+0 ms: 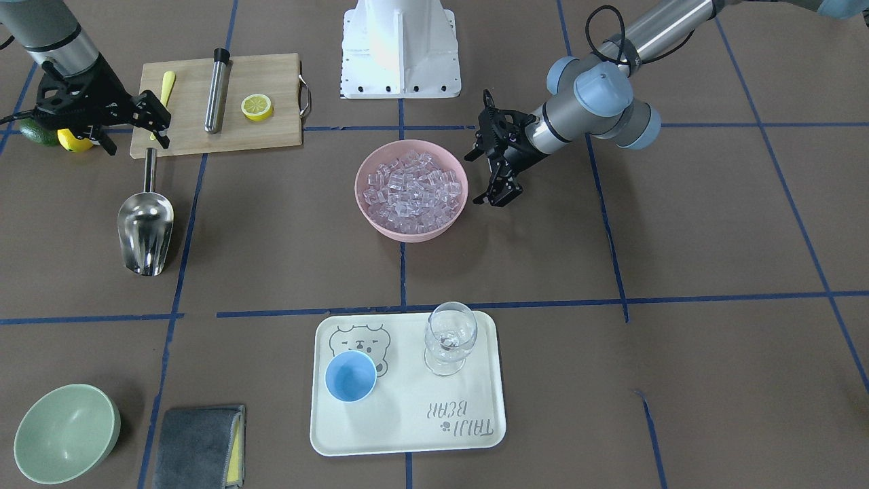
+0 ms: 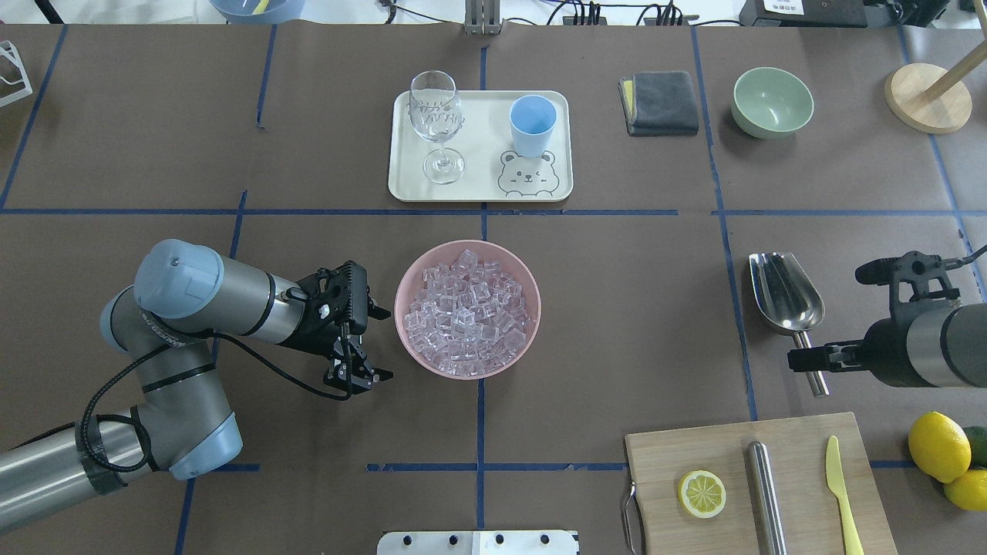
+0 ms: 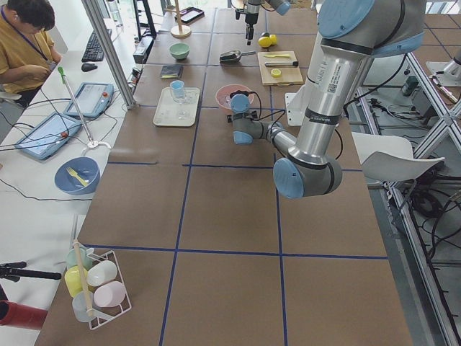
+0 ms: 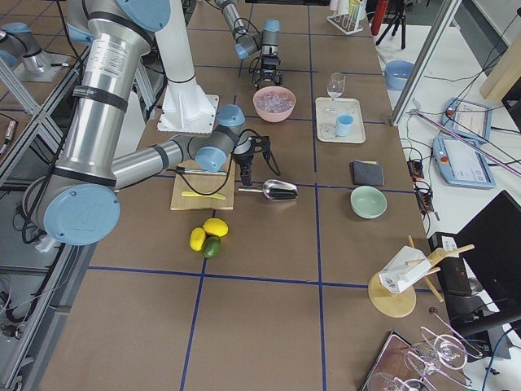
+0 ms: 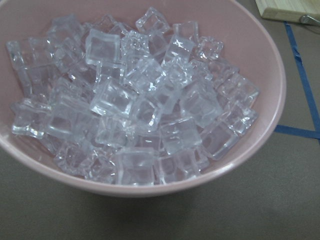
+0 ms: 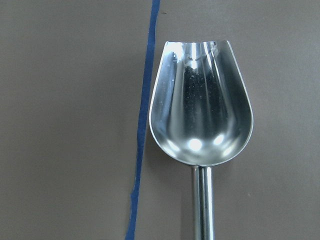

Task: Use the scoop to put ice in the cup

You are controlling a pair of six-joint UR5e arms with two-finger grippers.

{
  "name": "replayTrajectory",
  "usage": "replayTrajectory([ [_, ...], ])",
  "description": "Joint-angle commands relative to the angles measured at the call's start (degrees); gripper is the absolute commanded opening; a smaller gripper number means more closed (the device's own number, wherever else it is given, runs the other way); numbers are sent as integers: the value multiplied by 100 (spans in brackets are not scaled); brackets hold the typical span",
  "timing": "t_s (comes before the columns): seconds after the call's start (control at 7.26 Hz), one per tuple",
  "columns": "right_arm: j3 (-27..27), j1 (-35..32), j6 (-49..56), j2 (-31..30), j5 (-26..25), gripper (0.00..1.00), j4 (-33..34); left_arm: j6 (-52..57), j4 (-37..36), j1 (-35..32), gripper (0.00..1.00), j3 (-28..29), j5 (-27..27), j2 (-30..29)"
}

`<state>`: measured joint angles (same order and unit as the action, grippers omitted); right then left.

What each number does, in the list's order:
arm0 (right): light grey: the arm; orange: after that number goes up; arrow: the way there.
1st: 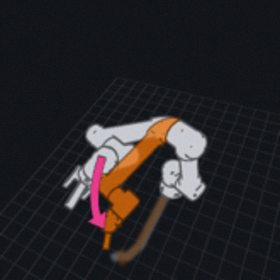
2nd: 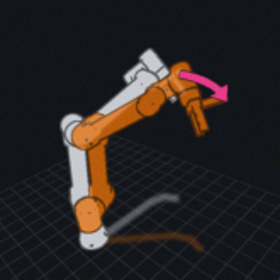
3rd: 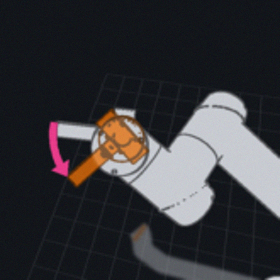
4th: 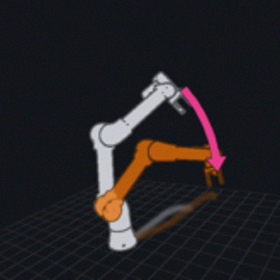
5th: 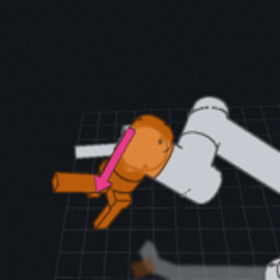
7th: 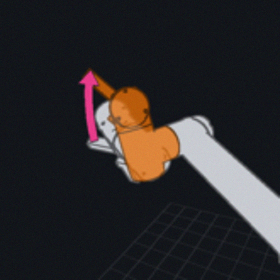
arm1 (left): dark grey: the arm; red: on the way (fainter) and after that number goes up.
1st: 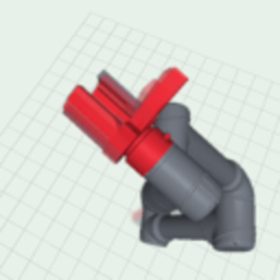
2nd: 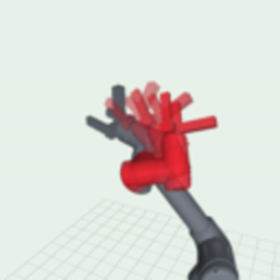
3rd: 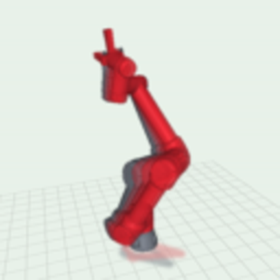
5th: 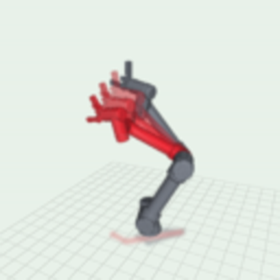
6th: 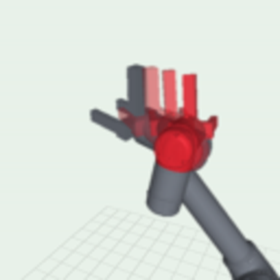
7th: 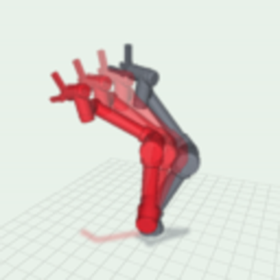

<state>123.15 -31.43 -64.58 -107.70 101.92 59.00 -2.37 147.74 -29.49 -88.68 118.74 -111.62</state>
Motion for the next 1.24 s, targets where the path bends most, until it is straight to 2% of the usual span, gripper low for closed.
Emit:
replayTrajectory([
  [0.0, -289, 436, -274, 12, -829, 100, -20, -17, 0, 5, 100, 9, -150, -26],
  [0.14, -614, 462, -274, 274, -963, 100, -38, 26, 9, -4, 100, 0, -141, -9],
  [0.41, -845, 463, -291, 338, -1034, 97, -229, 26, 9, 5, 100, -17, -132, -18],
  [0.55, -863, 463, -326, 312, -1034, 76, -283, 18, 9, 5, 100, -17, -132, -18],
  [0.69, -863, 463, -440, 311, -1026, 28, -284, 18, 9, 5, 100, -17, -123, -18],
  [0.83, -855, 463, -432, 277, -991, 0, -293, 18, 9, 5, 100, -17, -123, -26],
  [1.1, -837, 472, -432, 241, -729, 0, -363, 9, 0, 5, 100, -17, -132, -26],
])
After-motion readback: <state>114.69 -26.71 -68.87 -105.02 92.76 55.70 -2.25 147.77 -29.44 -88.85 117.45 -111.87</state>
